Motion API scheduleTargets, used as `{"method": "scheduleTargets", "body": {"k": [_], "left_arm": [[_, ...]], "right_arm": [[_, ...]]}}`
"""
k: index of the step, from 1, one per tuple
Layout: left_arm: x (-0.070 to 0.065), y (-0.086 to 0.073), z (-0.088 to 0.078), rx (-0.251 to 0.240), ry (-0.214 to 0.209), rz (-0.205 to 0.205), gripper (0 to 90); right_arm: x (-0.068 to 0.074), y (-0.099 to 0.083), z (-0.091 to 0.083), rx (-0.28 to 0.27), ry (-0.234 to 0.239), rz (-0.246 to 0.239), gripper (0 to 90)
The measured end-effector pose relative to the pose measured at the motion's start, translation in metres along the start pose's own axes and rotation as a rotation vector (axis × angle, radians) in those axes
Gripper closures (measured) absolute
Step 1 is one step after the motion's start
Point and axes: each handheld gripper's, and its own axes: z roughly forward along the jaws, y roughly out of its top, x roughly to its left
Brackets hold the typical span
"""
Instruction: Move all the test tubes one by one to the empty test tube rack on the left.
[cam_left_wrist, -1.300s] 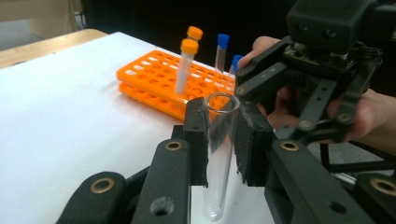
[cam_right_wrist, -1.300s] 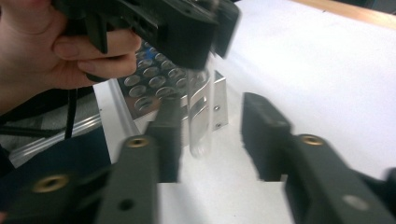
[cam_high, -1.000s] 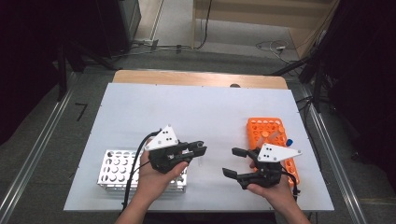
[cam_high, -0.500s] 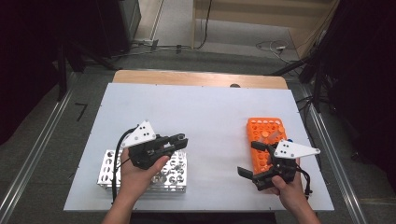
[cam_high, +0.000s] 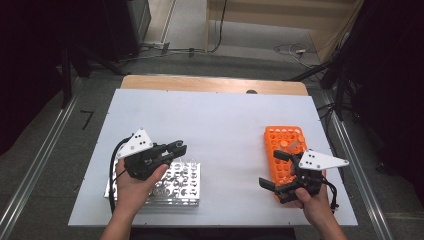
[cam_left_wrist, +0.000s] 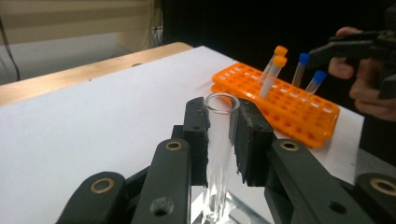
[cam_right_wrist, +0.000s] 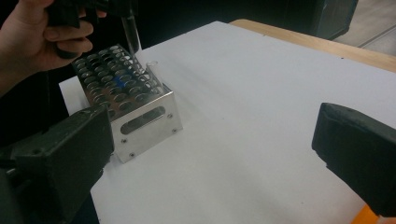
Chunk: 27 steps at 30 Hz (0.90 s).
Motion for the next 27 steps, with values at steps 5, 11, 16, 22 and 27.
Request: {"method": "scheduleTargets", "body": {"k": [5,11,16,22,27], "left_arm": [[0.003,-0.007,0.005,0.014,0.01,-0.011,76.8],[0.004,-0.013,0.011,0.025,0.023,-0.005,76.8],[0.003,-0.016,0.016,0.055,0.021,0.001,76.7],[0.003,-0.023,0.02,0.124,0.019,0.014,76.6],[0.002,-0.025,0.021,0.151,0.026,0.022,76.3]], "right_arm": [[-0.002,-0.001,-0.003,-0.002,-0.007,0.002,0.0],[-0.003,-0.001,-0.004,0.0,-0.013,0.003,0.0],[-0.005,-0.002,-0.005,-0.005,-0.025,0.006,0.0],[-0.006,-0.002,-0.007,-0.001,-0.028,0.001,0.0],[-0.008,-0.002,-0.009,-0.005,-0.033,0.006,0.0]]}}
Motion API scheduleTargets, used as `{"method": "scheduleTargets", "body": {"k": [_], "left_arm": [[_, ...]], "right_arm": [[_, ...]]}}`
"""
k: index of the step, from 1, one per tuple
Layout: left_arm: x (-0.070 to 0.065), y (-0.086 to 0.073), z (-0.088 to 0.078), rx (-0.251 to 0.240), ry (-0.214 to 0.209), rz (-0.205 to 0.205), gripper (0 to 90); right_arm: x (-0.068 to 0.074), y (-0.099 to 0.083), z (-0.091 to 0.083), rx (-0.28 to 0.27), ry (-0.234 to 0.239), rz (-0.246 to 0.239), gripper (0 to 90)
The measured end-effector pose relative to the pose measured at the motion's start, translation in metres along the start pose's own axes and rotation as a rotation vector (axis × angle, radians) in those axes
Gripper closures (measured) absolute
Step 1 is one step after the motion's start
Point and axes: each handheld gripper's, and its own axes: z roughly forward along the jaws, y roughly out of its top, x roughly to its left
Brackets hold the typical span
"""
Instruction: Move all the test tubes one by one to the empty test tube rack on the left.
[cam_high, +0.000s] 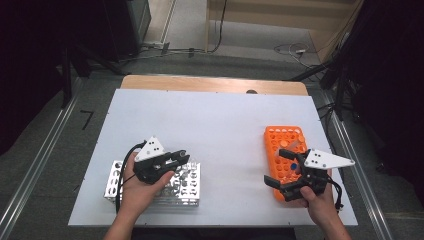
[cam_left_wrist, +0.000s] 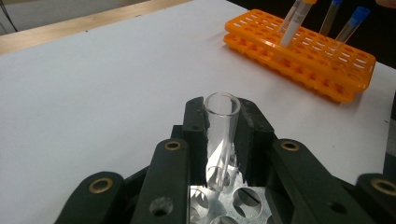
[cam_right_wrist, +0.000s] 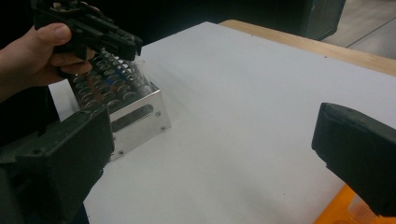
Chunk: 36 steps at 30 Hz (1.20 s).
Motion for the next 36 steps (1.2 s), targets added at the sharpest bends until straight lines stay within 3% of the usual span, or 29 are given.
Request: {"method": "scheduleTargets", "body": {"k": [4,11,13,19,23,29,30,36], "left_arm": [[-0.001,0.0,-0.001,0.015,-0.003,0.007,76.1],[-0.008,-0.001,0.004,0.082,0.026,0.093,76.2],[-0.009,-0.002,0.005,0.086,0.023,0.091,76.0],[-0.004,-0.001,0.002,0.075,0.01,0.031,66.4],[-0.001,0.0,-0.002,0.037,-0.008,-0.007,59.5],[0.006,0.001,-0.013,-0.075,-0.044,-0.089,33.4],[0.007,0.001,-0.014,-0.09,-0.048,-0.096,33.4],[0.007,0.002,-0.017,-0.116,-0.057,-0.099,13.0]], "right_arm": [[-0.002,0.0,-0.002,-0.003,-0.006,-0.001,0.0],[-0.003,0.0,-0.004,-0.007,-0.013,0.002,0.0],[-0.003,0.0,-0.004,-0.007,-0.013,0.001,0.0],[-0.005,0.0,-0.006,-0.008,-0.017,0.003,0.0],[-0.008,0.001,-0.009,-0.019,-0.028,0.011,0.0],[-0.019,0.0,-0.019,-0.035,-0.056,0.033,0.0],[-0.019,0.0,-0.019,-0.035,-0.056,0.033,0.0],[-0.029,-0.003,-0.028,-0.04,-0.098,0.048,0.0]]}}
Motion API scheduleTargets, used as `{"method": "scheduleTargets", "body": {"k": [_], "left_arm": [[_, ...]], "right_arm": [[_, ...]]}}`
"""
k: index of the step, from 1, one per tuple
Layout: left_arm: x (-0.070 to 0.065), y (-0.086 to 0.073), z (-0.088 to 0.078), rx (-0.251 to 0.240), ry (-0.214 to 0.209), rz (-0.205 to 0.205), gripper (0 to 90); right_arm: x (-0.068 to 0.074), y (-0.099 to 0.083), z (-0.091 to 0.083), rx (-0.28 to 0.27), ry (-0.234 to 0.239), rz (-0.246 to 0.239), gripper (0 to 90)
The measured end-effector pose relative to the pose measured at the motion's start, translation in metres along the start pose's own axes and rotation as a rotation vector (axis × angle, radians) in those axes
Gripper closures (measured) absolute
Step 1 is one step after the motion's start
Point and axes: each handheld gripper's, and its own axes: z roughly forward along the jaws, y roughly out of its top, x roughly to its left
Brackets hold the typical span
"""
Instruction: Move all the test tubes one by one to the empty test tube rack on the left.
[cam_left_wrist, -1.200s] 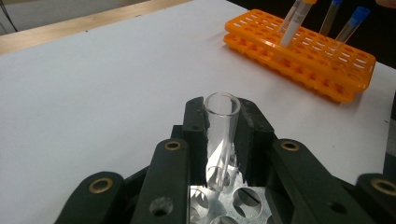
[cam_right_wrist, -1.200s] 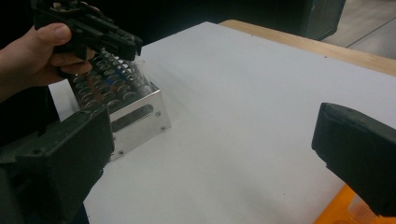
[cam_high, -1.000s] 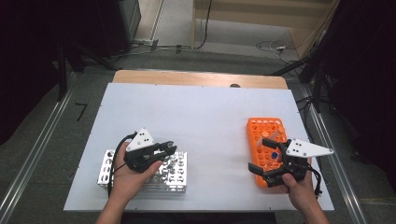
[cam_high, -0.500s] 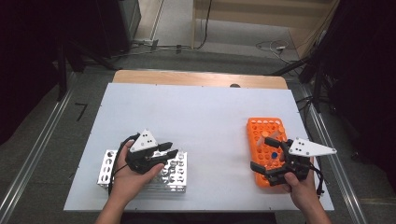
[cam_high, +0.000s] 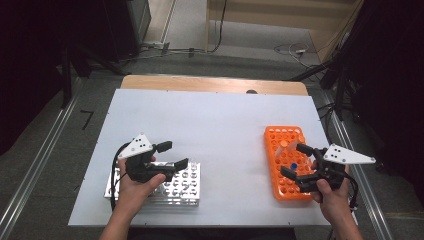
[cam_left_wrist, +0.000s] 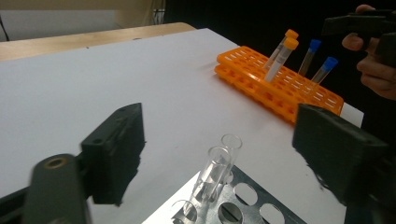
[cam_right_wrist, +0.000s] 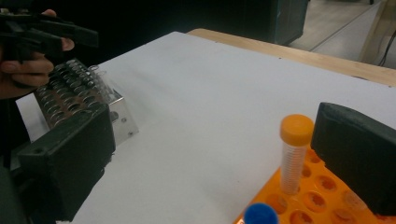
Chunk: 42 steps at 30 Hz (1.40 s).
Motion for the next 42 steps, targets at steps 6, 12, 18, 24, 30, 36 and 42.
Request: {"method": "scheduleTargets", "body": {"k": [6,12,18,24,30,36,42], "left_arm": [[-0.001,0.0,-0.001,-0.015,-0.024,0.015,0.0],[-0.001,0.0,-0.003,-0.031,-0.022,0.014,0.0],[-0.001,0.0,-0.003,-0.022,-0.018,0.021,0.0],[-0.001,0.0,-0.003,-0.022,-0.014,0.024,0.0],[-0.001,0.0,-0.003,-0.021,-0.015,0.026,0.0],[-0.001,0.0,-0.003,-0.018,-0.013,0.028,0.0],[0.0,0.0,-0.004,-0.025,-0.015,0.023,0.0]], "right_arm": [[-0.014,-0.003,-0.011,-0.018,-0.058,0.033,1.2],[-0.027,-0.006,-0.02,-0.029,-0.11,0.076,2.6],[-0.043,-0.014,-0.026,-0.026,-0.173,0.132,5.1],[-0.059,-0.028,-0.027,0.001,-0.215,0.168,16.2],[-0.074,-0.048,-0.02,0.064,-0.17,0.216,33.1],[-0.077,-0.058,-0.016,0.107,-0.128,0.214,47.2],[-0.076,-0.065,-0.012,0.155,-0.105,0.195,58.3]]}}
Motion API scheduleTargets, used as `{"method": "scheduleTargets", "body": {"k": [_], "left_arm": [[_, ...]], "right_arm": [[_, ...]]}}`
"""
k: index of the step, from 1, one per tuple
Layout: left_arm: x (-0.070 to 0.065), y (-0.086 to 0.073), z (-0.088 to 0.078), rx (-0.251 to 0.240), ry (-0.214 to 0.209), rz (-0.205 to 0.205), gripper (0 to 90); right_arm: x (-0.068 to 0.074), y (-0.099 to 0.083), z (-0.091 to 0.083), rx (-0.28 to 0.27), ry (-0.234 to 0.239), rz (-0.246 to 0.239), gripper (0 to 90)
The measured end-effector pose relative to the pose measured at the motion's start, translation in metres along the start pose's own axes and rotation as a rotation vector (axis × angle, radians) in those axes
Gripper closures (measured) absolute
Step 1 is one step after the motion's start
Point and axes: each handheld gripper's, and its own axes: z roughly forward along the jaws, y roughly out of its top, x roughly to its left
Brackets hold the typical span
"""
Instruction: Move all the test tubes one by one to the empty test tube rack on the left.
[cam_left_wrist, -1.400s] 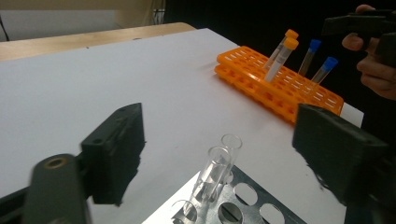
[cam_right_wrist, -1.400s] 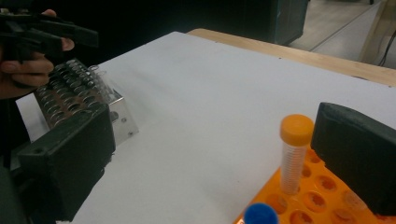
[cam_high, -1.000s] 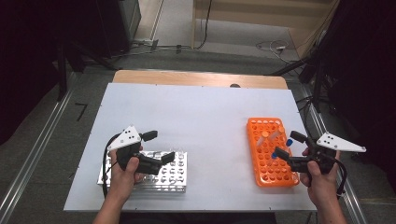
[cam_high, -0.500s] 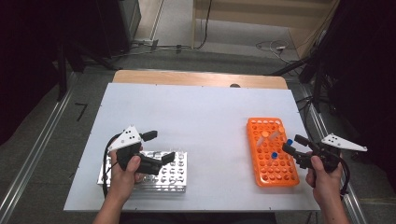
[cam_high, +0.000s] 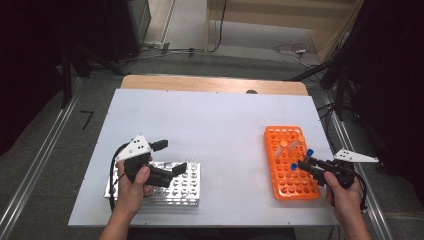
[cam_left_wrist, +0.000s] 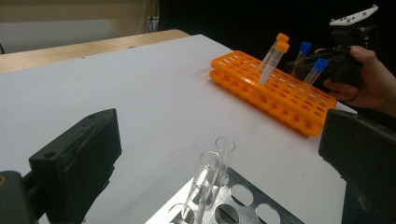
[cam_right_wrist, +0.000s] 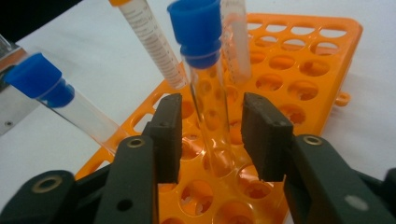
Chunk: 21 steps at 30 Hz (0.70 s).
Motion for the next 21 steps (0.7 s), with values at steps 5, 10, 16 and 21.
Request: {"method": "scheduleTargets", "body": {"k": [5,10,16,21], "left_arm": [[-0.0008,0.0003,0.0003,0.001,0.003,-0.001,0.0],[-0.0008,0.0005,0.0005,0.003,0.005,-0.001,0.0],[-0.0013,0.0,0.002,0.005,0.005,0.0,0.0],[-0.0018,0.0001,0.0026,0.007,0.005,0.002,0.0]], "right_arm": [[0.0024,-0.0016,0.004,0.034,-0.021,-0.022,64.0],[0.0032,-0.003,0.0052,0.044,-0.042,-0.043,69.3],[0.005,-0.0038,0.0066,0.044,-0.056,-0.073,72.6],[0.0043,-0.0021,0.0046,0.033,-0.059,-0.054,74.4]]}}
